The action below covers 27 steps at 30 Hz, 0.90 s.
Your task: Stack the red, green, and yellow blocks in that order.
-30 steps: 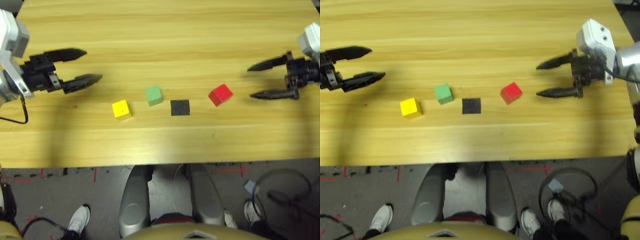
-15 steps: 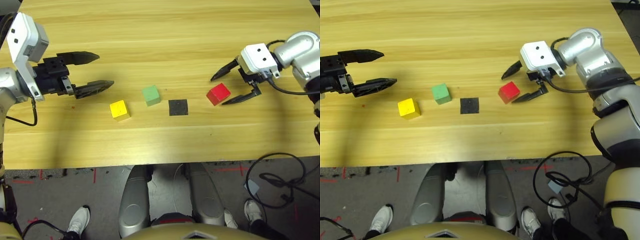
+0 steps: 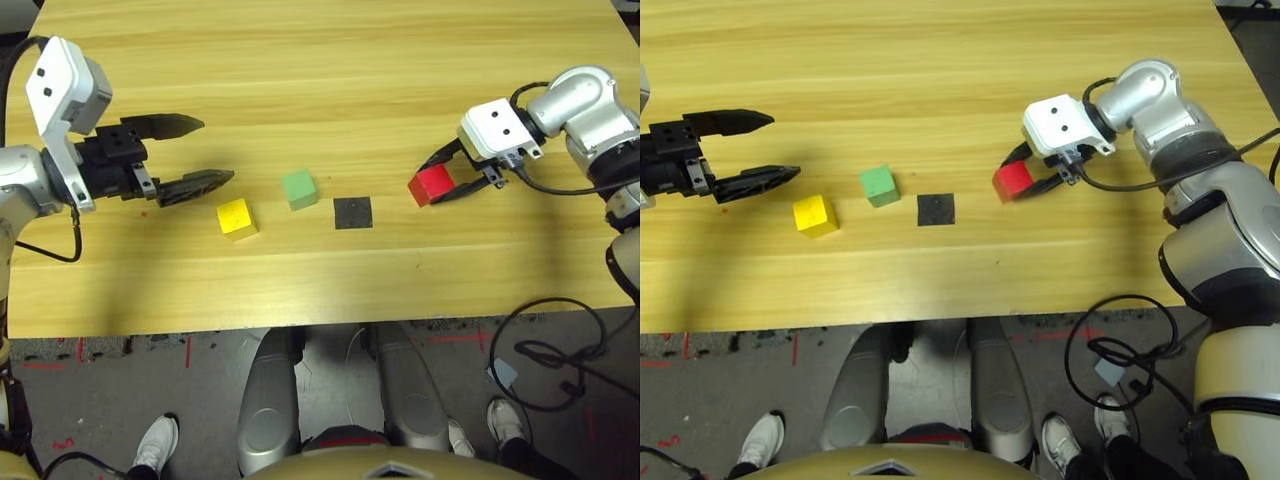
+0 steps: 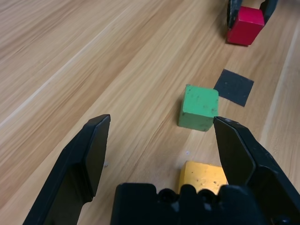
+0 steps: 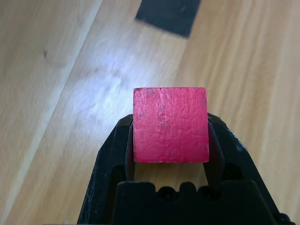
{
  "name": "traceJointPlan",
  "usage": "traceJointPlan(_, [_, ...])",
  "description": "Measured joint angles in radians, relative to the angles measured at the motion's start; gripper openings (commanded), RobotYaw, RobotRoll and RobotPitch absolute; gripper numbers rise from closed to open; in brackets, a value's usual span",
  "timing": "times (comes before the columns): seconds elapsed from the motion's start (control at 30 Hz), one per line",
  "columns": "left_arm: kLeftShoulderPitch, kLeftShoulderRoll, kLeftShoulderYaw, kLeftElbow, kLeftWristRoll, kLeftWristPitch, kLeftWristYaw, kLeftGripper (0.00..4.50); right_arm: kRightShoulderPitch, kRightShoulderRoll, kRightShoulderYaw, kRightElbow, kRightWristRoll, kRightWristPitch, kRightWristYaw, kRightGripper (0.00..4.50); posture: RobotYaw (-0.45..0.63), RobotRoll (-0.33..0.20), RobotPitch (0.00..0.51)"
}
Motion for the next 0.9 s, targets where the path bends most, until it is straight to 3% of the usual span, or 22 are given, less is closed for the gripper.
traceJointPlan(0.2, [-0.061,-0.026,-0.057,0.001,0.007,0.008,-0.002,4.50,0.056,0.032,-0.156,-0.322,-0.056,0.349,-0.038,2.05,0.32,-0.072,0.321])
traceJointPlan(0.43, [-0.126,-0.045,-0.121,0.036,0.021,0.016,-0.013,4.50,0.148,0.084,-0.231,-0.662,-0.175,0.767,-0.170,2.05,0.35,-0.067,0.325])
traceJointPlan(0.9, [-0.141,-0.052,-0.140,0.036,0.045,0.033,-0.009,4.50,0.224,0.151,-0.291,-0.782,-0.334,0.883,-0.226,2.05,0.38,-0.066,0.324])
